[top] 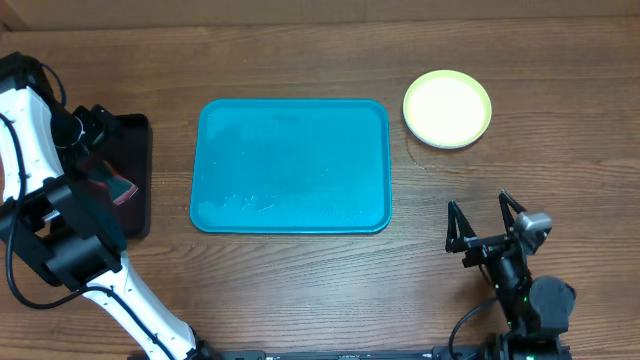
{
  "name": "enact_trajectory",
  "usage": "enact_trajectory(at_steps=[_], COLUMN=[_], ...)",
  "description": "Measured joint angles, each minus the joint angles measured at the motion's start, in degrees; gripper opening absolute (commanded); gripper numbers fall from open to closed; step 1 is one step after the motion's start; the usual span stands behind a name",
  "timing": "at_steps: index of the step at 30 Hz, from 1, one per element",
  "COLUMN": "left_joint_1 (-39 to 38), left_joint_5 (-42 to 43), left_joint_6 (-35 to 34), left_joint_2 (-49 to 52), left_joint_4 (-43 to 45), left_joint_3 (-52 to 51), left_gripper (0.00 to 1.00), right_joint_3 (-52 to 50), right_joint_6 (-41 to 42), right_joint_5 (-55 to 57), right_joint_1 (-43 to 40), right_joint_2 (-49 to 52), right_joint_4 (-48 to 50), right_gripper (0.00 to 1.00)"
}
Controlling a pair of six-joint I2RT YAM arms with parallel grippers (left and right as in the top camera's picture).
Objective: Clean dirty plates on tray and stack at the side
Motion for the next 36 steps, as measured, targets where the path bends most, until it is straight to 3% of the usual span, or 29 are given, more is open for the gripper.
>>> enact_trajectory(at_steps=[6,36], left_joint_1=[0.0,0.0], left_joint_5=[0.0,0.0], left_joint_6=[0.0,0.0], left_joint_2=[0.0,0.0], left_joint_4=[0.0,0.0], left_joint_3=[0.0,0.0], left_gripper=[1.0,1.0], right_joint_3=[0.0,0.0], right_joint_6=[0.76,1.01], right_joint_5=[4.0,7.5], right_joint_1=[0.35,0.48], right_joint_2=[-5.86,-5.99], right_joint_4=[-2.56,-5.46], right_gripper=[1.0,1.0])
